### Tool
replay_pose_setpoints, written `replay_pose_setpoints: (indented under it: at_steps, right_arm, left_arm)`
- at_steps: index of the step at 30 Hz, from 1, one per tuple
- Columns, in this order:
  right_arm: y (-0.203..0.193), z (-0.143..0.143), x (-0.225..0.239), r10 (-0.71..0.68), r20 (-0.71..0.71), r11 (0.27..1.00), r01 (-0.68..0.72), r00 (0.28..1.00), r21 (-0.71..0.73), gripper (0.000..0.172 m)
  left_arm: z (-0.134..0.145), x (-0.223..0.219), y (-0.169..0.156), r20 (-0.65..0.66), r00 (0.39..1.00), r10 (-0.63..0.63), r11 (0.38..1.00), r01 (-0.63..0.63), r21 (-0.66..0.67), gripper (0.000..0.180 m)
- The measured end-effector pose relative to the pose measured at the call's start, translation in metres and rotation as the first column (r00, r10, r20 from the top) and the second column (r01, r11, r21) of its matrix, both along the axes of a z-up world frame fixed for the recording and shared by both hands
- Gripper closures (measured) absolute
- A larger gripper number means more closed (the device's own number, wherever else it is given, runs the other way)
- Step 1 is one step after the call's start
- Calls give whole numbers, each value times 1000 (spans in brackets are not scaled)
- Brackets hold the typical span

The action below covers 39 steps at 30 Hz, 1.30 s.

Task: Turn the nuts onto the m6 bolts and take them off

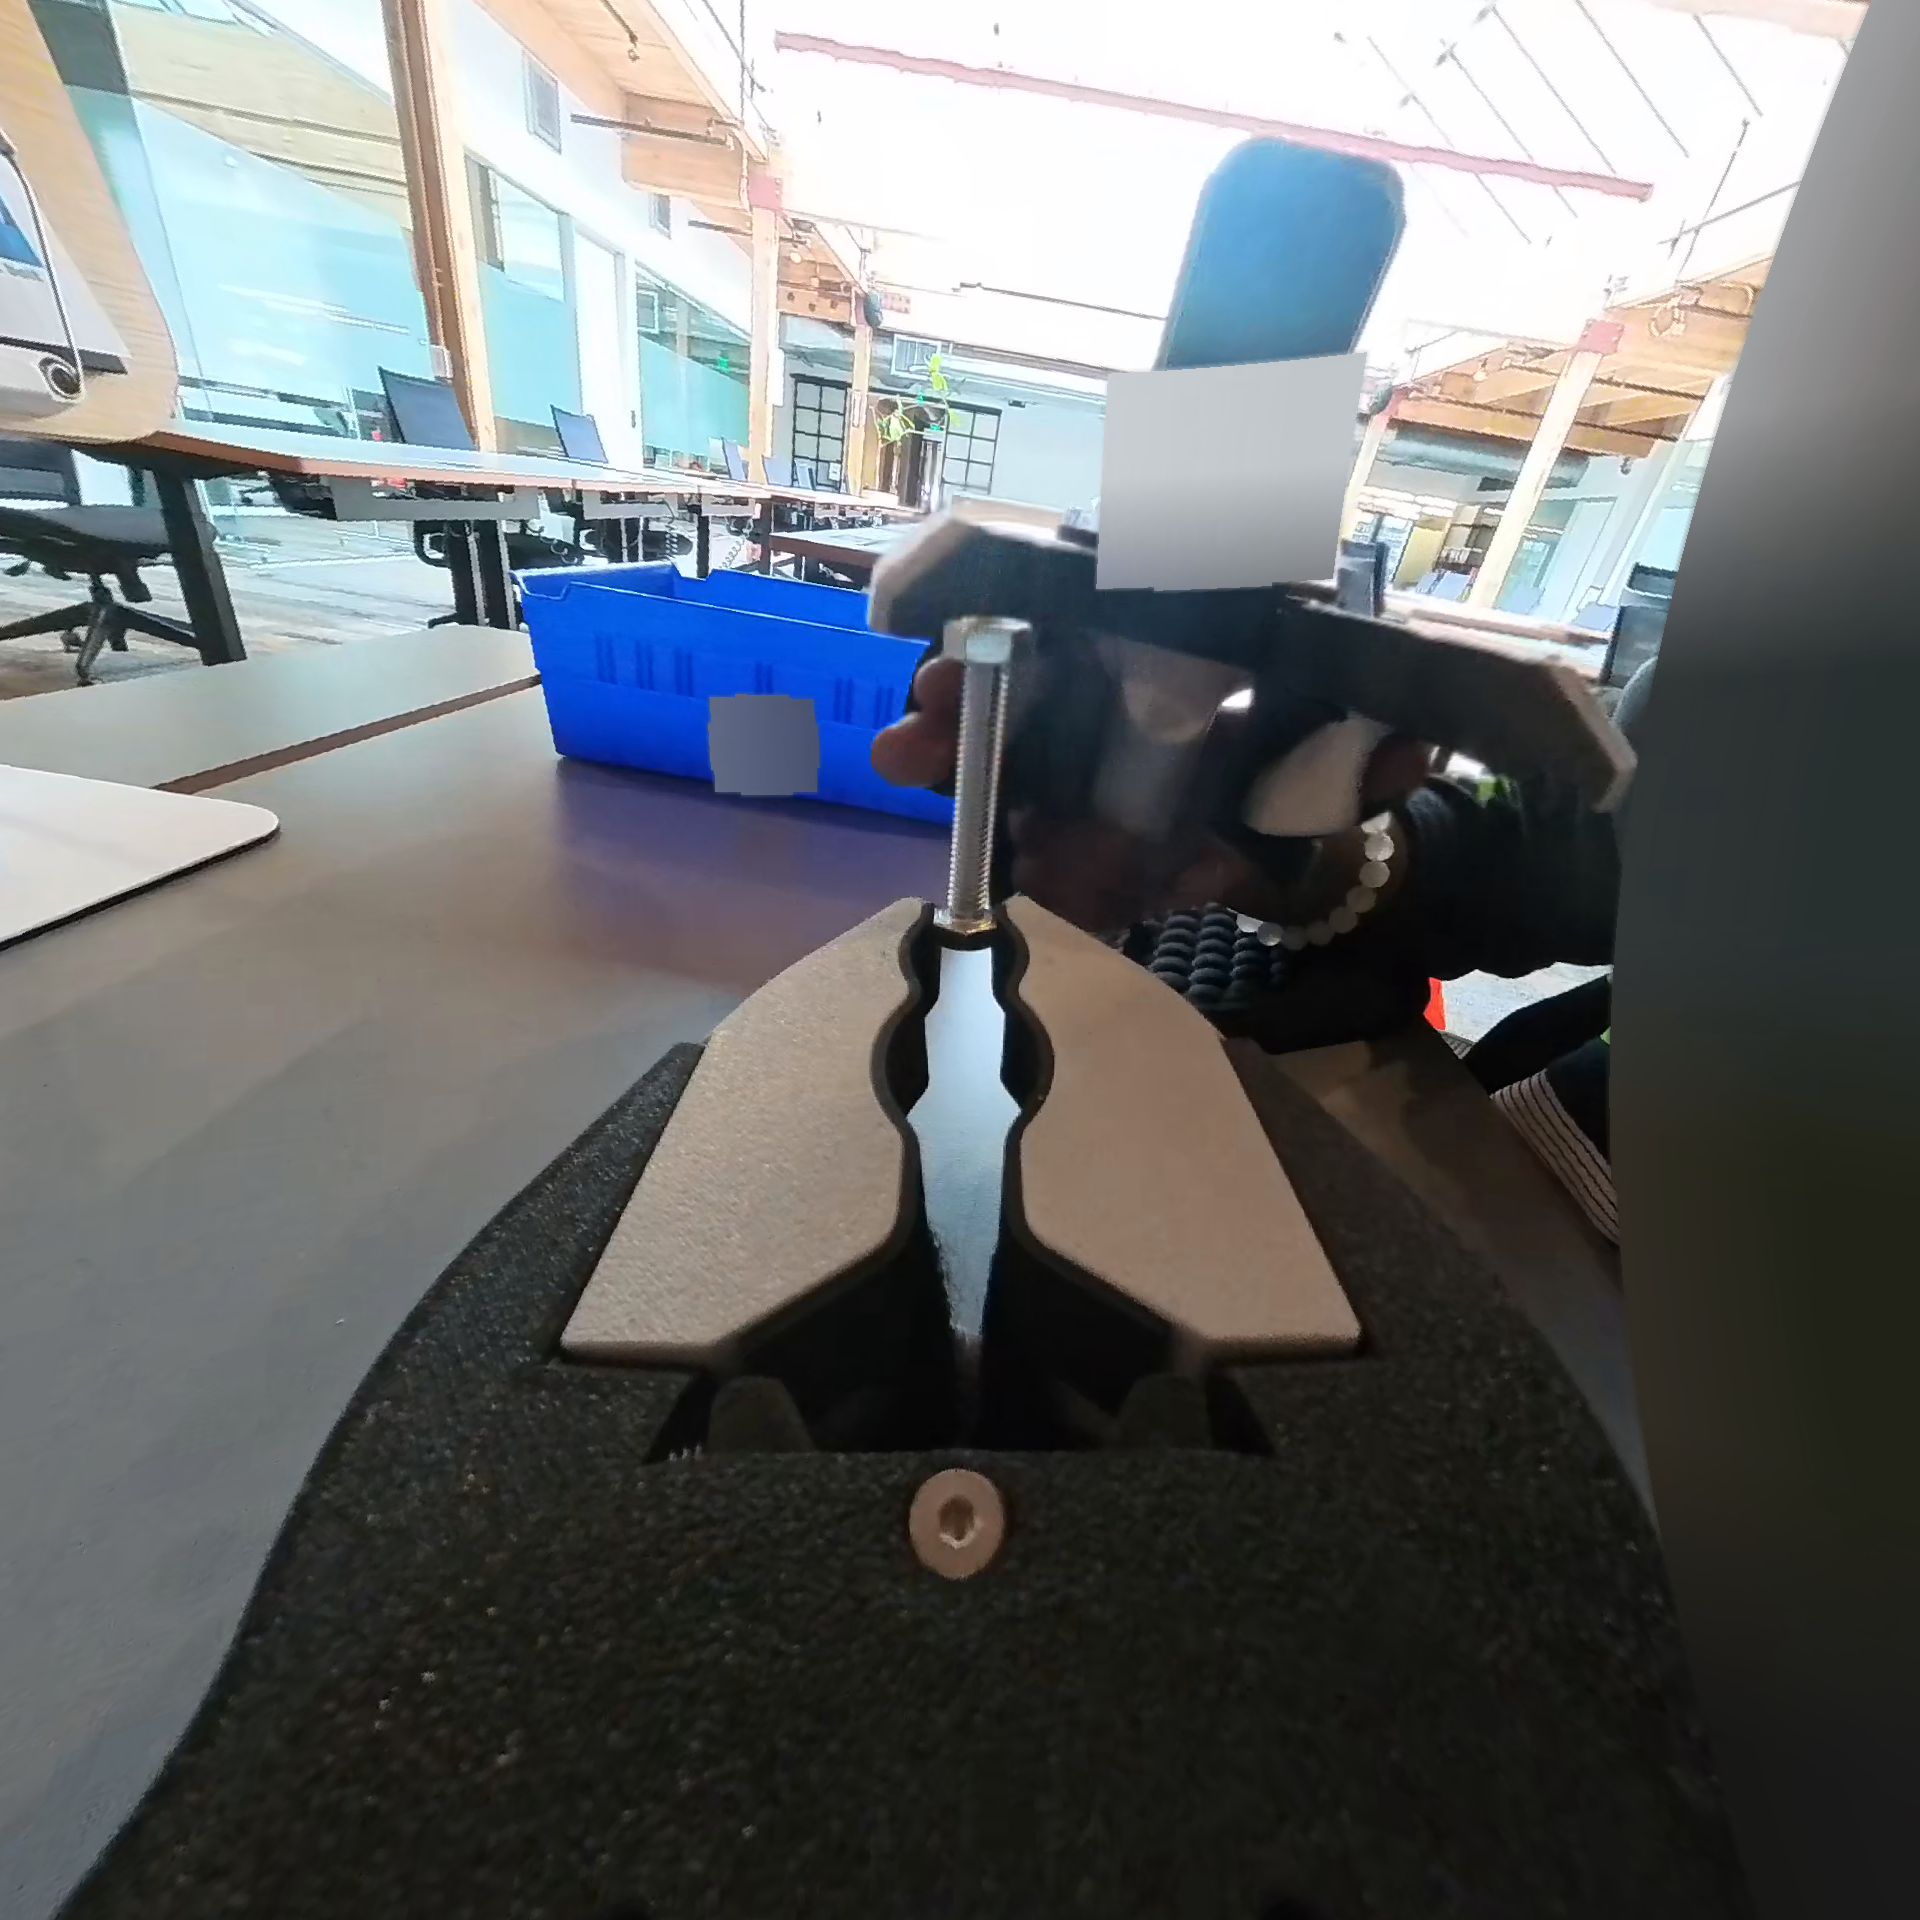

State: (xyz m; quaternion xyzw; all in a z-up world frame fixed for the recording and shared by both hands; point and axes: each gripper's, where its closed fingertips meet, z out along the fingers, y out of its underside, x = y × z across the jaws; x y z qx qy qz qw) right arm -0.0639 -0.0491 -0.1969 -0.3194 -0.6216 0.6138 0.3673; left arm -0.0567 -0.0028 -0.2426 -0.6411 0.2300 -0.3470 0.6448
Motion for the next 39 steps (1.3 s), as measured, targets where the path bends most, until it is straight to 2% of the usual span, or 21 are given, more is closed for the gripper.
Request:
replay_pose_setpoints:
  at_steps: [3,5,6,8,11,13,14,15,17,18,20,22,24,27,29,30,32,34,37,39]
  right_arm:
    - [-3,-2,2,3,-2,999,-3,1000,38,92]
    - [-4,-1,8,22,-15,999,-21,1000,48,119]
    - [-4,1,9,25,-27,999,-24,999,36,123]
    - [1,4,8,-2,-40,1000,2,999,20,117]
    - [5,3,2,-31,-35,999,32,999,6,90]
    - [1,-1,0,-16,-15,1000,17,1000,18,83]
    - [-1,-2,0,-10,-11,1000,10,1000,29,85]
    - [-2,-2,1,-8,-15,999,9,1000,41,92]
    - [-4,-1,8,16,-33,998,-14,999,63,126]
    - [-4,0,9,17,-42,998,-15,999,59,132]
    - [1,2,7,-10,-52,999,12,999,43,125]
    - [6,4,3,-42,-59,999,43,997,21,100]
    - [3,1,0,-27,-36,999,28,999,21,88]
    - [-1,-4,1,-15,-17,999,16,1000,48,95]
    - [-4,-3,7,22,-26,998,-21,999,55,128]
    - [-3,-1,8,21,-34,999,-20,999,43,131]
    - [2,1,6,-8,-47,999,9,999,30,124]
    - [7,2,1,-49,-50,999,50,998,21,100]
    - [5,-4,-3,-43,-16,999,44,999,29,83]
    - [1,-6,-2,-24,-13,998,25,1000,52,92]
  left_arm:
    - [0,0,0,0,1000,2,1000,-2,0,172]
    - [0,-1,0,3,1000,7,1000,-7,-3,172]
    - [0,-2,1,7,1000,7,1000,-7,-5,172]
    - [0,-2,0,10,1000,6,1000,-6,-4,172]
    - [0,-1,0,1,1000,2,1000,-2,-3,172]
    - [0,0,0,-1,1000,2,1000,-2,-2,171]
    - [0,0,0,-1,1000,3,1000,-3,-3,171]
    - [0,-1,0,1,1000,4,1000,-4,-3,172]
    - [0,-2,0,5,1000,8,1000,-8,-4,172]
    - [0,-2,0,6,1000,8,1000,-8,-5,172]
    - [0,-1,0,3,1000,6,1000,-6,-4,172]
    - [0,-1,0,0,1000,4,1000,-4,-4,172]
    - [0,-1,0,0,1000,4,1000,-4,-3,172]
    - [0,-1,0,1,1000,5,1000,-5,-3,172]
    - [0,-1,0,3,1000,8,1000,-8,-4,172]
    - [0,-2,0,5,1000,7,1000,-7,-5,172]
    - [0,-1,0,5,1000,6,1000,-6,-5,172]
    - [0,-1,0,2,1000,3,1000,-3,-4,172]
    - [0,0,-1,-2,1000,0,1000,0,-2,171]
    - [0,0,-1,0,1000,1,1000,-1,-3,172]
